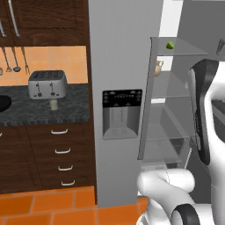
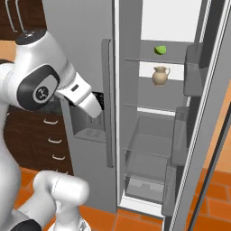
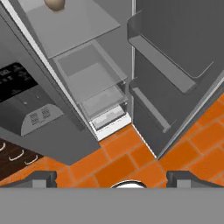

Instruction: Grab a lemon wedge from the fridge and one ice cube from the ice bowl, and put them in the glass of lemonade.

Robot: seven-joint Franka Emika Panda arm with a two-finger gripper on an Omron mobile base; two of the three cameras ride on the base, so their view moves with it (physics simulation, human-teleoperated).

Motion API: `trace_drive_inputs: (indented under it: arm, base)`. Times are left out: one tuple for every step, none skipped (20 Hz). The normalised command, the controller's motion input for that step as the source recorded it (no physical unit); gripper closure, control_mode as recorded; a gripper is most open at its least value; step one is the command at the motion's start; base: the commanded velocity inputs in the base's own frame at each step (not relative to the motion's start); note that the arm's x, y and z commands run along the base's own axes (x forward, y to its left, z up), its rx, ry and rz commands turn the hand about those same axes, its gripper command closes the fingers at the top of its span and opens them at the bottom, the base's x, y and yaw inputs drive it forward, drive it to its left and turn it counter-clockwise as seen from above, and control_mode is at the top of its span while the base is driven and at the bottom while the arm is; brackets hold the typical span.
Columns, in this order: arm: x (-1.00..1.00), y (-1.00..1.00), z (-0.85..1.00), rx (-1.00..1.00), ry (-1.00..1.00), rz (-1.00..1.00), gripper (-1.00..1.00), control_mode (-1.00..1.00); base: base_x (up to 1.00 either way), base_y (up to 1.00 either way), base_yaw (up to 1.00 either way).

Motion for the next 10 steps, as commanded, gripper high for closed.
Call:
trace_drive_inputs:
  arm:
    - [-0.01,0.77,-0.12,-0.03,0.07,0.00,-1.00,-1.00]
    - [-0.09,0.61,-0.15,0.00,0.00,0.00,-1.00,-1.00]
    - [0.00,0.51,0.00,-0.01,0.00,0.00,-1.00,-1.00]
    - [0.00,0.29,0.00,0.00,0.00,0.03,-1.00,-1.00]
    - [0.00,0.21,0.00,0.00,0.00,0.02,-1.00,-1.00]
    - [0.00,0.00,-0.07,0.00,0.00,0.00,-1.00,-1.00]
    - [0.00,0.00,-0.06,0.00,0.00,0.00,-1.00,-1.00]
    - [0.00,0.00,0.00,0.00,0.00,0.00,-1.00,-1.00]
    - [0.00,0.00,0.00,0.00,0.00,0.00,-1.00,-1.00]
    - [0.00,0.00,-0.01,0.00,0.00,0.00,-1.00,-1.00]
  base:
    - [0.00,0.00,0.00]
    - [0.00,0.00,0.00]
    - [0.00,0.00,0.00]
    - [0.00,0.00,0.00]
    - [0.00,0.00,0.00]
    - [0.00,0.00,0.00]
    - [0.00,0.00,0.00]
    - [0.00,0.00,0.00]
    - [0.00,0.00,0.00]
    - [0.00,0.00,0.00]
